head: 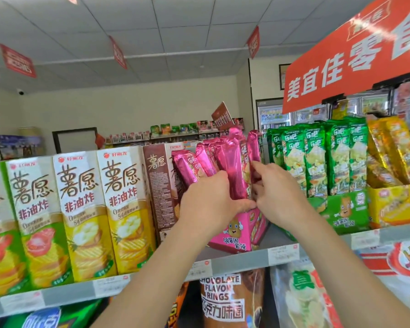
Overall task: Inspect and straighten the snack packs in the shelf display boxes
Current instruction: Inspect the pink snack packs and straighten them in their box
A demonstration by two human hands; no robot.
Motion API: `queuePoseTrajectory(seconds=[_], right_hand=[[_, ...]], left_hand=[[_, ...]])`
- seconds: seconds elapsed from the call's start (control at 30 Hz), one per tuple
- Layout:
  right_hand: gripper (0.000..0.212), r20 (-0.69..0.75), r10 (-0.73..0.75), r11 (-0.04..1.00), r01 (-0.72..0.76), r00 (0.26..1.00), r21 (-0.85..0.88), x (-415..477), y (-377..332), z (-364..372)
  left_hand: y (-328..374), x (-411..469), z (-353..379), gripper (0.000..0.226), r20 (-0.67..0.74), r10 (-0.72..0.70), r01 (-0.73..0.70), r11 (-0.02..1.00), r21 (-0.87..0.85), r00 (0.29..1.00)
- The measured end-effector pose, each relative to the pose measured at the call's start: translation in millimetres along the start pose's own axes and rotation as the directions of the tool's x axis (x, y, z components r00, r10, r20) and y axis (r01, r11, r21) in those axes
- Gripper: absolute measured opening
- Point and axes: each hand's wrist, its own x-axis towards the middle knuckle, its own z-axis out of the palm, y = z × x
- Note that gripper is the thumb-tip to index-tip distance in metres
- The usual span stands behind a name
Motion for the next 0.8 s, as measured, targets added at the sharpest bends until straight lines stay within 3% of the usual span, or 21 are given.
queuePoseTrajectory(seconds=[0.1,0.23,0.37,0.53,0.63,0.73,0.8], right_hand=[[0.051,-0.078,0.019,0.998,-0.014,0.997,0.055,-29,-2,7],[0.058,-0.067,0.017,0.990,-0.008,0.998,0.142,-63,-8,21],[0.052,-0.081,0.063,0.984,-0.048,0.995,0.174,-57,-4,29],[0.044,-0.142,0.103,0.989,-0.086,0.985,0.120,-45,6,22],[0.052,-0.227,0.092,0.996,-0.090,0.969,0.023,-47,11,15],[0.047,-0.419,-0.048,0.997,0.066,0.907,0.030,-56,9,6],[0.038,-0.497,-0.169,0.972,0.228,0.851,0.059,-57,2,-1]], left_hand=[[-5,-10,5,0.056,-0.015,0.015,-0.012,0.991,0.130,1.000],[-16,-26,12,0.037,0.062,0.117,-0.113,0.991,-0.078,0.991],[-7,-31,19,0.035,-0.134,0.063,-0.080,0.989,-0.123,0.989],[26,-28,34,0.036,-0.262,0.089,-0.066,0.993,0.093,0.961],[43,-30,32,0.039,-0.234,0.122,-0.056,0.961,0.270,0.965],[46,-35,30,0.030,-0.217,0.176,-0.112,0.954,0.278,0.960],[38,-42,25,0.012,-0.235,0.199,-0.173,0.977,0.123,0.951]])
